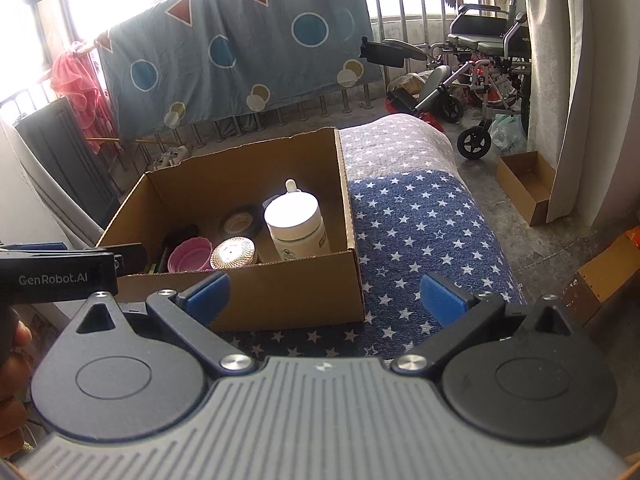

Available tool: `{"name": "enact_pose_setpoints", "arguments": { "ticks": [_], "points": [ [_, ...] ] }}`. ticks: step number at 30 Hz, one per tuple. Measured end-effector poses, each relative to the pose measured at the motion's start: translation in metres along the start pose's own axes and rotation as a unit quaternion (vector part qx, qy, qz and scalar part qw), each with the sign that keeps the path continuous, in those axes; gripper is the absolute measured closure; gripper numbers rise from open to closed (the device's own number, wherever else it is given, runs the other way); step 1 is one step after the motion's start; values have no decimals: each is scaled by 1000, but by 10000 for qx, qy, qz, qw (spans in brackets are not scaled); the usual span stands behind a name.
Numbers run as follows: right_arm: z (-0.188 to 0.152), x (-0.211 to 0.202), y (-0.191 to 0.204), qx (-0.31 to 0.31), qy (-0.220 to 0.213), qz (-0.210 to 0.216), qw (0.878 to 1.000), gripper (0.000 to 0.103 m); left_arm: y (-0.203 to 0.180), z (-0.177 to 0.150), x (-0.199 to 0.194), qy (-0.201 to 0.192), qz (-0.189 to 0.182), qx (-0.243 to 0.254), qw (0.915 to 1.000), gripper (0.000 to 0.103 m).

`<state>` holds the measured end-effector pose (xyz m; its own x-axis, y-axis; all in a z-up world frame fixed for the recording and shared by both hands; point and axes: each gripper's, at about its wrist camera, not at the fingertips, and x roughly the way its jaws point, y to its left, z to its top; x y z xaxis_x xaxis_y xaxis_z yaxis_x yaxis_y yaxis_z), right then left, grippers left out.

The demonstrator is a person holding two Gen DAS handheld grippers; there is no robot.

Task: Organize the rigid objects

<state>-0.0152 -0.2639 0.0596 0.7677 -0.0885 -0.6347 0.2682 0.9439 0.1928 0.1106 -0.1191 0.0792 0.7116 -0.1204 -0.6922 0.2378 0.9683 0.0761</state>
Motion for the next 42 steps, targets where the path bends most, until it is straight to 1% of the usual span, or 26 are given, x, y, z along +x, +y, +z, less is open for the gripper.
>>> {"name": "enact_pose_setpoints", "arguments": {
  "ticks": [5, 8, 12, 15, 17, 21, 25, 32, 42],
  "points": [
    [1, 6, 6, -143, 103, 35, 9998, 1, 10, -2, -6, -3, 61, -193, 9998, 0],
    [6, 4, 7, -109, 23, 69, 9999, 1, 16, -4, -8, -14, 197, -248, 9995, 0],
    [13, 3, 13, -51, -82, 104, 9999, 1, 29, -8, -5, 71, 324, -312, 9990, 0],
    [16, 7, 25, -206, -29, 154, 9997, 1, 37, -10, -1, 123, 368, -368, 9986, 0],
    [17, 12, 36, -335, -1, 145, 9993, 1, 41, -11, 3, 164, 352, -365, 9986, 0],
    [18, 20, 55, -561, 63, 261, 9981, 1, 46, -14, 10, 227, 282, -380, 9986, 0],
    [18, 31, 68, -725, 152, 207, 9970, 1, 48, -18, 15, 285, 215, -361, 9987, 0],
    [20, 45, 74, -740, 258, 123, 9968, 1, 53, -17, 19, 238, 190, -403, 9987, 0],
    [20, 50, 72, -695, 291, 116, 9971, 1, 54, -17, 21, 228, 134, -429, 9987, 0]
  ]
}}
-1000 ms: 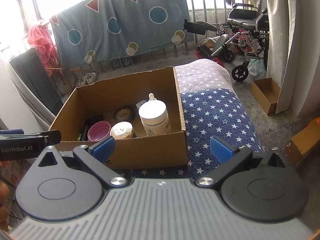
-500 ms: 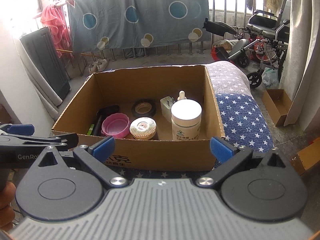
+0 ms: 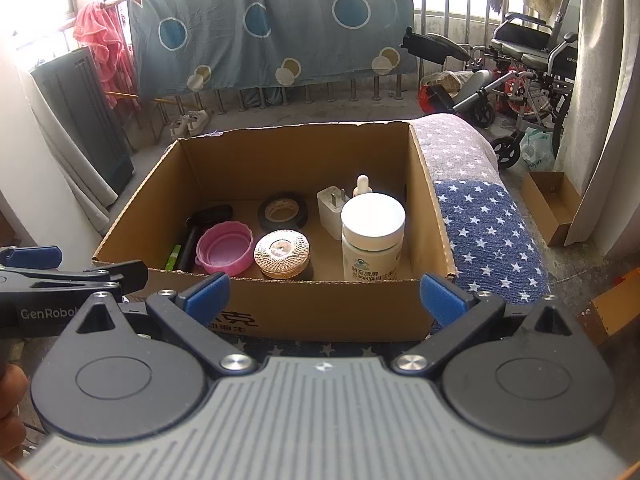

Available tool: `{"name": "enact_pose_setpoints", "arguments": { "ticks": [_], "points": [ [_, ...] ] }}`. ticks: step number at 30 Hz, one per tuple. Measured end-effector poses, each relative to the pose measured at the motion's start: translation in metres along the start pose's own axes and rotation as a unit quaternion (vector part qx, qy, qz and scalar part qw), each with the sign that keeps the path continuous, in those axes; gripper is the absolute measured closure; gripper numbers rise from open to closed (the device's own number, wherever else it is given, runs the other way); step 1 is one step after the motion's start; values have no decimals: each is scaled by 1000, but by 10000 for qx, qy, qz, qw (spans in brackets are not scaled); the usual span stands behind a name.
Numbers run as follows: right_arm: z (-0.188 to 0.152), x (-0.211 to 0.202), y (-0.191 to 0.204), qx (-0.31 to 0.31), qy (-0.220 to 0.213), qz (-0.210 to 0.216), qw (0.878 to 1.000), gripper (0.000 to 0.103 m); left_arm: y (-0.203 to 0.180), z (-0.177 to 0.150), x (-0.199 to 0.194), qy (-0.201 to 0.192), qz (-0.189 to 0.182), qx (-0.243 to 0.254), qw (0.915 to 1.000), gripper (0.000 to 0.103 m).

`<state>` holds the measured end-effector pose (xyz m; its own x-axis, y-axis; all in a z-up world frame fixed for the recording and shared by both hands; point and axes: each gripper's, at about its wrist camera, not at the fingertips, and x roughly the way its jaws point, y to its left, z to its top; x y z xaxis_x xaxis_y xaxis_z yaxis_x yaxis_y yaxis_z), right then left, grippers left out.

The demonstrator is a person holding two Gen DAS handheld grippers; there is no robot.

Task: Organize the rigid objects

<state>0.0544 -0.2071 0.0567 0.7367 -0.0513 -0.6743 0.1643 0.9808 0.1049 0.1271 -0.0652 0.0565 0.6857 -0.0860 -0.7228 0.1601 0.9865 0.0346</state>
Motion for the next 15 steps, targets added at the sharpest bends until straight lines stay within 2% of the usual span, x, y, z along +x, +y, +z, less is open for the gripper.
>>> {"name": "enact_pose_setpoints", "arguments": {
  "ticks": [15],
  "points": [
    [-1, -2, -1, 52, -12, 1, 10000, 1, -1, -1, -3, -42, 4, 11, 10000, 0]
  ]
}}
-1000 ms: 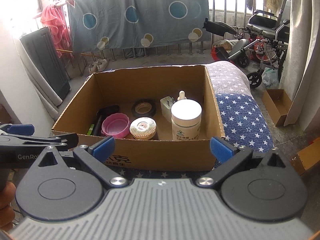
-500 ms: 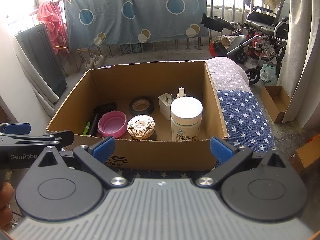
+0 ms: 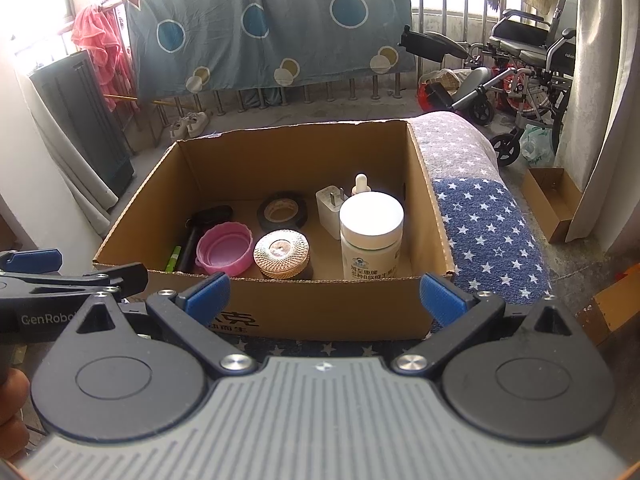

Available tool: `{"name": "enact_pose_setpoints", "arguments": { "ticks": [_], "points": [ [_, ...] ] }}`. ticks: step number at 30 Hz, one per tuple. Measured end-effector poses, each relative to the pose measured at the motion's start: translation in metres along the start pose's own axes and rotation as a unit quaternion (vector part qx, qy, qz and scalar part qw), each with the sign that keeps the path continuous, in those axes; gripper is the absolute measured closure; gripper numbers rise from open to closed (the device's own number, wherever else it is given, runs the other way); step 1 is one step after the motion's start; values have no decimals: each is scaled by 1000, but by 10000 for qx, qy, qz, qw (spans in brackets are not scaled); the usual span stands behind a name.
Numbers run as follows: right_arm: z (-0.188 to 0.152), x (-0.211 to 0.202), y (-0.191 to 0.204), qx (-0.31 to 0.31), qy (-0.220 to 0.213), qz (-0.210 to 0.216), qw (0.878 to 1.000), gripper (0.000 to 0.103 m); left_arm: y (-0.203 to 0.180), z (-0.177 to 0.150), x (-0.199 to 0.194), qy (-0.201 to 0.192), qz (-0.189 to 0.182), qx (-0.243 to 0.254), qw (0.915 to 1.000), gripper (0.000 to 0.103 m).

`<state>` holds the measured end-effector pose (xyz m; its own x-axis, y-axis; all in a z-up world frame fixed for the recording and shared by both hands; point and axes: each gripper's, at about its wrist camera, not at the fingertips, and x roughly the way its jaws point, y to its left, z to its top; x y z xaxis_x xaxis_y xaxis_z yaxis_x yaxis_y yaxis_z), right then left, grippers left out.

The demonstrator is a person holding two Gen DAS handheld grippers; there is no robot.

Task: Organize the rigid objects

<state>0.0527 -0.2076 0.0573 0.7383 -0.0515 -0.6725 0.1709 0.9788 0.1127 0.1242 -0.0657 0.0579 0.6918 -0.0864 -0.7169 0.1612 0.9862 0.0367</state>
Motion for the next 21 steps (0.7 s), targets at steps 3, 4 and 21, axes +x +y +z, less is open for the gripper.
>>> {"name": "enact_pose_setpoints", "arguments": {
  "ticks": [3, 4, 21],
  "points": [
    [1, -1, -1, 15, -10, -4, 10000, 1, 0, 1, -2, -20, -3, 11, 10000, 0],
    [1, -1, -1, 21, -10, -6, 10000, 1, 0, 2, -3, -28, -5, 15, 10000, 0],
    [1, -2, -3, 30, -12, -11, 10000, 1, -2, 4, -4, -68, -14, 41, 10000, 0]
  ]
}}
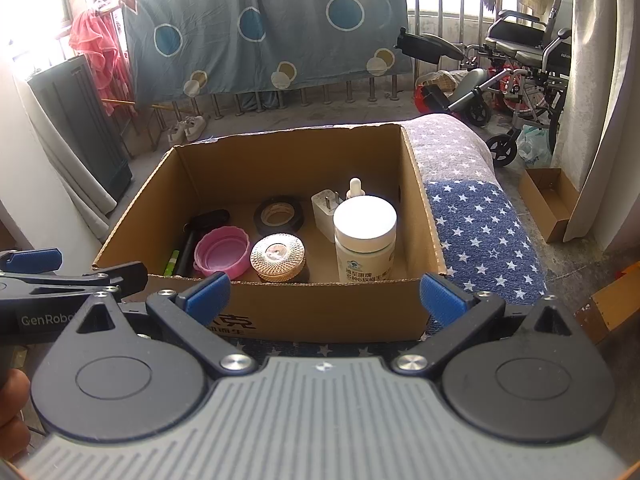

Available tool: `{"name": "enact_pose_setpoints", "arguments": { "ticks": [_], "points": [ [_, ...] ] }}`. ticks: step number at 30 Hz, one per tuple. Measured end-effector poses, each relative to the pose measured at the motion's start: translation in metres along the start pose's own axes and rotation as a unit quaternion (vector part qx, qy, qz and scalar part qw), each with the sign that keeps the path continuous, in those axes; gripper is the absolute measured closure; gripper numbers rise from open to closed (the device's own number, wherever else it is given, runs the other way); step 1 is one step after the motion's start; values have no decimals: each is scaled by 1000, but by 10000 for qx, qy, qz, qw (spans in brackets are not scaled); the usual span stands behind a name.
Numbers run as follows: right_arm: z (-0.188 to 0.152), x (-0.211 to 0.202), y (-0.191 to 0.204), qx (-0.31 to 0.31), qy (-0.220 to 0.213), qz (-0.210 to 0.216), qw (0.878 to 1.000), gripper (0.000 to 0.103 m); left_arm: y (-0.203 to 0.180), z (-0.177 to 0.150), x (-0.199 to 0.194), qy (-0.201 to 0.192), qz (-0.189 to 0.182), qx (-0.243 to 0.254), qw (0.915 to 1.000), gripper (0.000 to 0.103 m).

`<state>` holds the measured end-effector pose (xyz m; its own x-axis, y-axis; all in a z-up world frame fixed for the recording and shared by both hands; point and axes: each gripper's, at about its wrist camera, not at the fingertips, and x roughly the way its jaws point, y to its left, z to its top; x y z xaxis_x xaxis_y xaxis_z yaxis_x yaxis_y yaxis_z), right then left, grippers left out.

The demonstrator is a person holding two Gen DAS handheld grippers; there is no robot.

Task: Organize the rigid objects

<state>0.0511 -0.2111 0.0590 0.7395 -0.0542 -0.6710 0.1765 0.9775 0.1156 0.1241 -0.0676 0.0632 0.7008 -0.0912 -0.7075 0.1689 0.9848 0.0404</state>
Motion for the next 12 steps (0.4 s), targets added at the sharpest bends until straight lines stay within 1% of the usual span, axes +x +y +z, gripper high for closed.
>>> {"name": "enact_pose_setpoints", "arguments": {
  "ticks": [12],
  "points": [
    [1, -6, -4, 33, -14, -9, 10000, 1, -1, 1, -1, -7, 2, 7, 10000, 0]
  ]
}}
